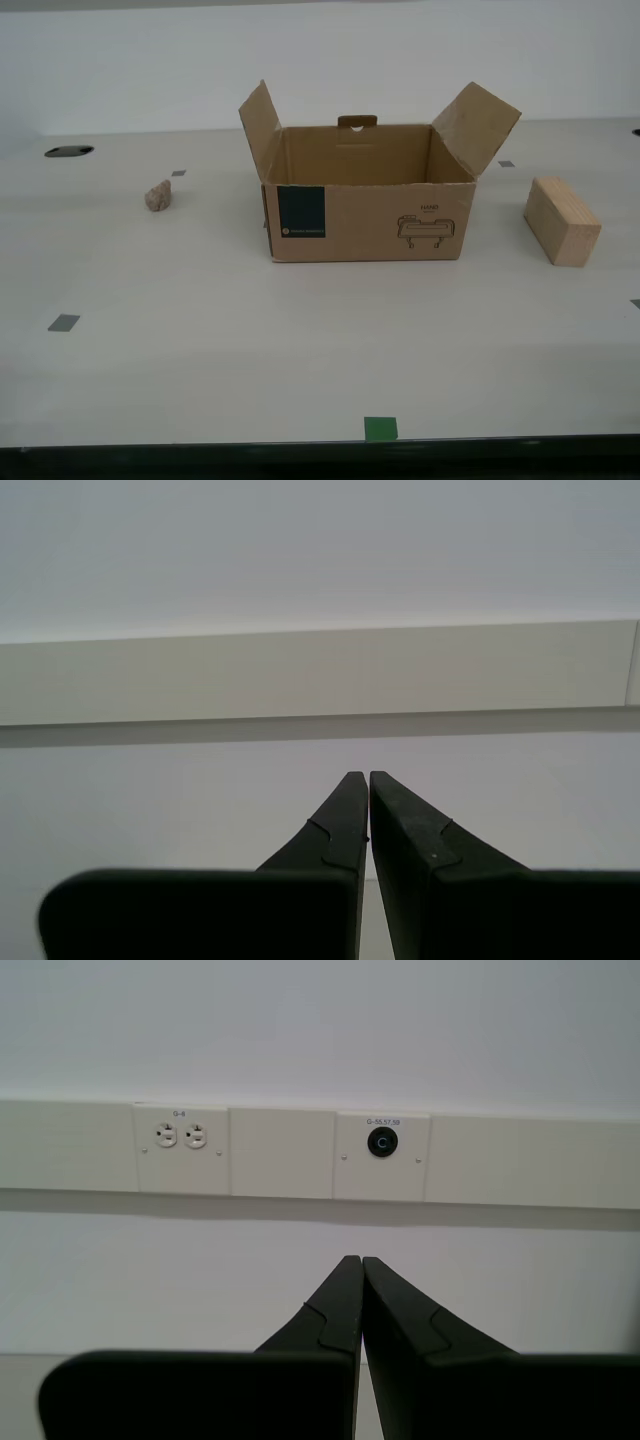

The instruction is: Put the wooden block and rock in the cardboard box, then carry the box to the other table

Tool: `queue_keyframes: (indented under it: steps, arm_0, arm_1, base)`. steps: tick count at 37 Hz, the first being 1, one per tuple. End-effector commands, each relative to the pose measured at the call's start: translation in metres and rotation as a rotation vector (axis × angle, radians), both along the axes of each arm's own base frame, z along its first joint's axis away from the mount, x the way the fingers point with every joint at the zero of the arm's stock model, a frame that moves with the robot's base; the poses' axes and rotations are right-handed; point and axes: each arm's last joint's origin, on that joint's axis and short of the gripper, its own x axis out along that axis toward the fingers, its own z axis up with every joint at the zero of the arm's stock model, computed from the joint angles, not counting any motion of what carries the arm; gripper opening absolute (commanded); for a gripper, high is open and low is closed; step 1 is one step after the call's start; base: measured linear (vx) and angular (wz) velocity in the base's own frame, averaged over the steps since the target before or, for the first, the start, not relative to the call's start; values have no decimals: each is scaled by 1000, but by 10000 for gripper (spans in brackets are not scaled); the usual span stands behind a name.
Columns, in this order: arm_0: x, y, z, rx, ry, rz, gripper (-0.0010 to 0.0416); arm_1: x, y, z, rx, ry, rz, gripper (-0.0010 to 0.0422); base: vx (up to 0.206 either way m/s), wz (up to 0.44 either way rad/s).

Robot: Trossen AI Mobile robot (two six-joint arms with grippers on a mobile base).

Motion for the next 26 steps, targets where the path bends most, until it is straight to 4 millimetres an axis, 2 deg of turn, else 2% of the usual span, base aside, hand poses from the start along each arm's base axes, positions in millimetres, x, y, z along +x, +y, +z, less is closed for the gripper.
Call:
queue_keyframes:
  steps: [1,26]
  arm_0:
    - [0,0,0,0,-3,-4,0]
    - [0,0,0,0,-3,-4,0]
  arm_1:
    - [0,0,1,3,-6,3,0]
    - [0,0,1,3,-6,3,0]
  base:
    - [0,0]
    - [0,0]
